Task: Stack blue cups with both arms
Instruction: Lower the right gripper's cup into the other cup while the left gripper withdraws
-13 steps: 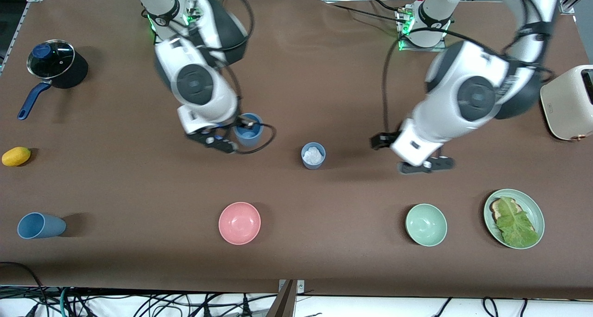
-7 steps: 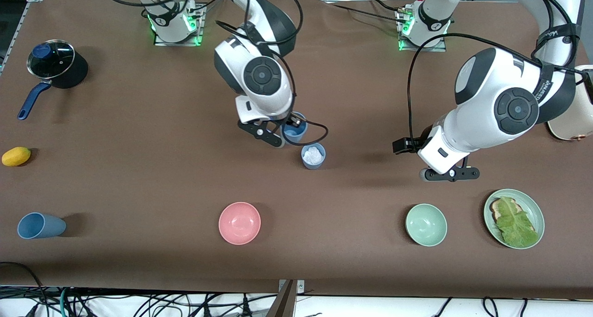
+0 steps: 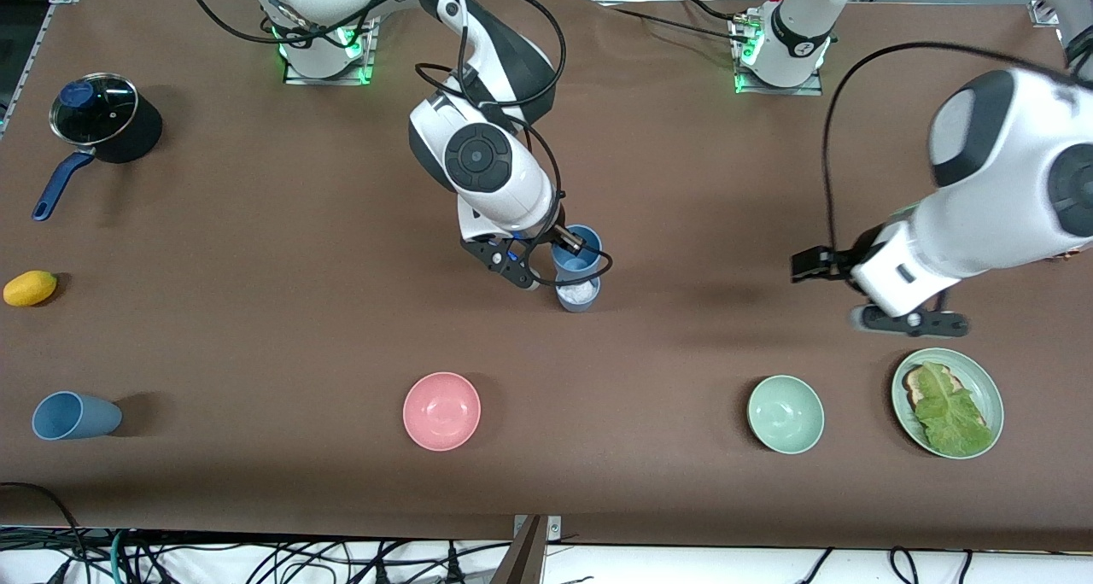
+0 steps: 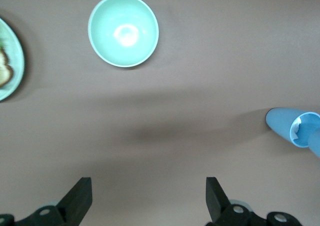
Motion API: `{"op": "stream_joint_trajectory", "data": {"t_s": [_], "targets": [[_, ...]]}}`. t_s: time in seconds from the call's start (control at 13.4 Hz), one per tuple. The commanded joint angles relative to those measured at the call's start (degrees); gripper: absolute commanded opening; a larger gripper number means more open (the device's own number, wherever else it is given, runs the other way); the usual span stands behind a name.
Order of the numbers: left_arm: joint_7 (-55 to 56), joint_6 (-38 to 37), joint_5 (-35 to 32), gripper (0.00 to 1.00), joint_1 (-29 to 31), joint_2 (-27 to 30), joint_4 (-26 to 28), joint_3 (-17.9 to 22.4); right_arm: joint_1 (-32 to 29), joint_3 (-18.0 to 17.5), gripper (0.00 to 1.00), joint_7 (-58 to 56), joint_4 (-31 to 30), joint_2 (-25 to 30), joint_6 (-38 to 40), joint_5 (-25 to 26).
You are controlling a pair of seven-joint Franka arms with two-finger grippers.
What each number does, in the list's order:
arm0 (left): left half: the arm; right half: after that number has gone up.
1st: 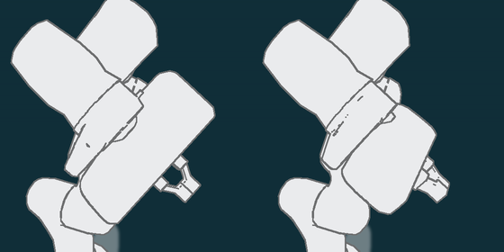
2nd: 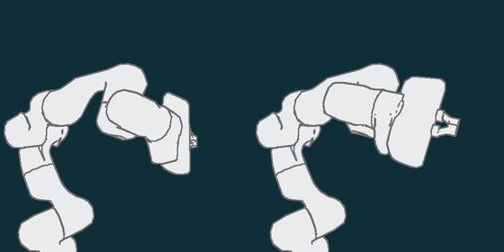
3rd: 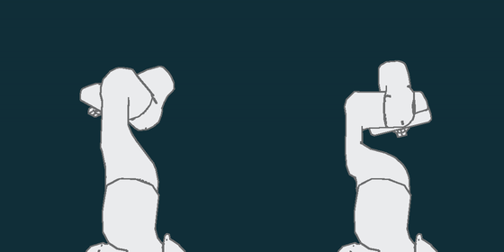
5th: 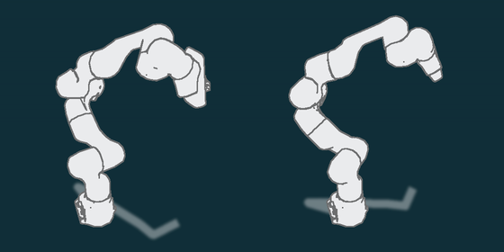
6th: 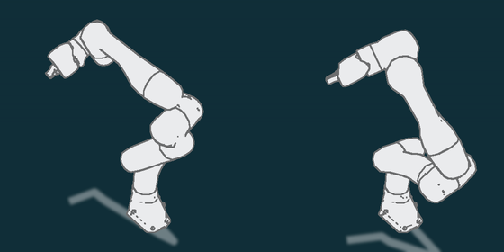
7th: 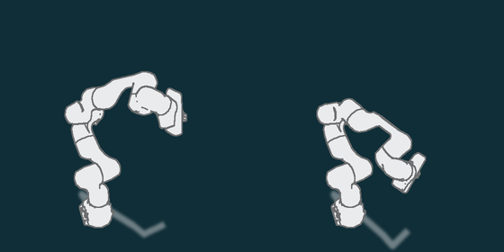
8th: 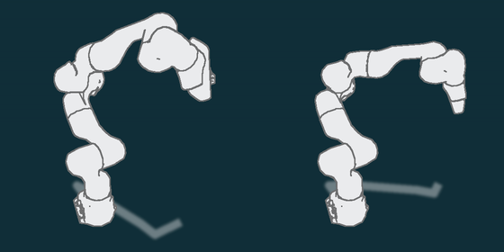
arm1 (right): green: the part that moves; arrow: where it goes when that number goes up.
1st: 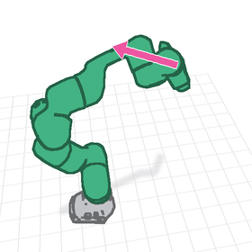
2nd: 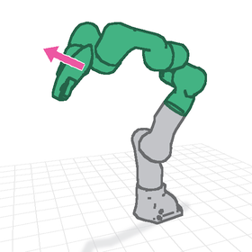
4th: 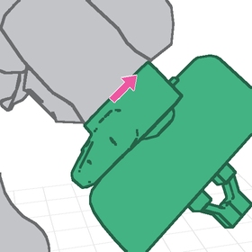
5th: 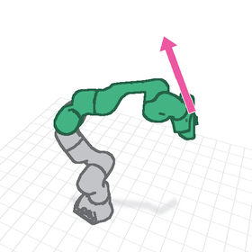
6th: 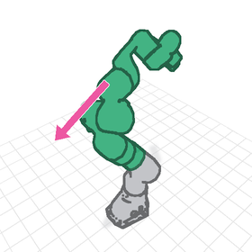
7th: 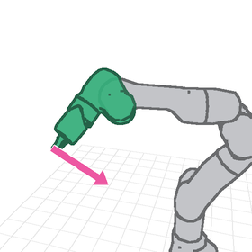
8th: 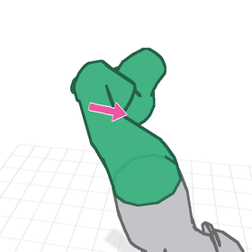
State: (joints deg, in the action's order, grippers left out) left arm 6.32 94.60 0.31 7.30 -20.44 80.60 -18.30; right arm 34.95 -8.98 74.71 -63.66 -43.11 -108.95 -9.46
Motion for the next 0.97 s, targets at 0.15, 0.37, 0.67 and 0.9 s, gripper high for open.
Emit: {"op": "stream_joint_trajectory", "data": {"t_s": [0.15,0.37,0.67,0.9], "targets": [[-8.3,-4.0,0.0,1.0,1.4,6.3,1.8,2.3,-0.1,0.0,0.0,1.0,2.6,-2.8,-2.4,-0.9],[-8.5,-3.5,0.3,1.0,-3.8,9.2,4.9,9.5,-0.1,0.1,0.0,1.0,2.5,-3.4,-3.9,-0.9],[-8.1,-0.7,0.9,1.0,-5.6,15.1,11.6,14.0,-0.4,0.2,0.0,1.0,2.5,-3.6,-4.3,-0.9],[-8.0,-0.8,0.9,1.0,-5.5,15.2,11.2,14.0,-0.4,0.2,0.0,1.1,2.5,-4.2,-4.3,-0.8]]}}
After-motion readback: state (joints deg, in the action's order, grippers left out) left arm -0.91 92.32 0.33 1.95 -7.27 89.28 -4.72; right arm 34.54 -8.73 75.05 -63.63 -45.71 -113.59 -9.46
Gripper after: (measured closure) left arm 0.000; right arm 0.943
